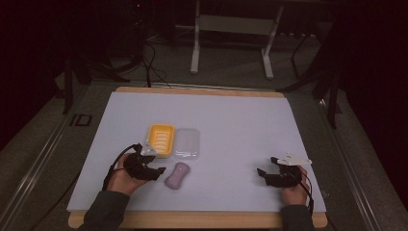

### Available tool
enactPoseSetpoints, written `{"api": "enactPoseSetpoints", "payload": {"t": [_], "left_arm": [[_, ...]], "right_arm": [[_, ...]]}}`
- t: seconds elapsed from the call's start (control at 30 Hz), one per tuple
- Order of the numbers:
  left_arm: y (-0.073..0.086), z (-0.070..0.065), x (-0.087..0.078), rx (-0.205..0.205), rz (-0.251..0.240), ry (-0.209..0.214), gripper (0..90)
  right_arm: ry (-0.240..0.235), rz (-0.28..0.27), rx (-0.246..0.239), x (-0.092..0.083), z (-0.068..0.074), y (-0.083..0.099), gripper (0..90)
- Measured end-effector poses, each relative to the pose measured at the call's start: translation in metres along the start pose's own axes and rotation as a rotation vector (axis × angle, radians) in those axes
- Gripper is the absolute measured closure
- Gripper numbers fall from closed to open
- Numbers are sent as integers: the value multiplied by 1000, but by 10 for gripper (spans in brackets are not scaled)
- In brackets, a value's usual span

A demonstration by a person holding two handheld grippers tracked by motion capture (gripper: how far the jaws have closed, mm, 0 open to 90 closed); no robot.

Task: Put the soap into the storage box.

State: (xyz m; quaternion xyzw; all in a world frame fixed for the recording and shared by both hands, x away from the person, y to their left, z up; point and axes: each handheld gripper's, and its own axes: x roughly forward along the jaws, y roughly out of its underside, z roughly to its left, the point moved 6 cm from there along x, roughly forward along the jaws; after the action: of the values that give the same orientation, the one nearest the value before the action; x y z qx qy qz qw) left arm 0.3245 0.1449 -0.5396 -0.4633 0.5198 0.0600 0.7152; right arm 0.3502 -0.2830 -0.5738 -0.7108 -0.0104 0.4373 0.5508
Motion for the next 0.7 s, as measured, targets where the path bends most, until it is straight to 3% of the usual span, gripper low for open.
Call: {"api": "enactPoseSetpoints", "payload": {"t": [0.7], "left_arm": [[-14,-9,6,41,75,32,388]], "right_arm": [[2,-9,0,-1,0,0,223]]}}
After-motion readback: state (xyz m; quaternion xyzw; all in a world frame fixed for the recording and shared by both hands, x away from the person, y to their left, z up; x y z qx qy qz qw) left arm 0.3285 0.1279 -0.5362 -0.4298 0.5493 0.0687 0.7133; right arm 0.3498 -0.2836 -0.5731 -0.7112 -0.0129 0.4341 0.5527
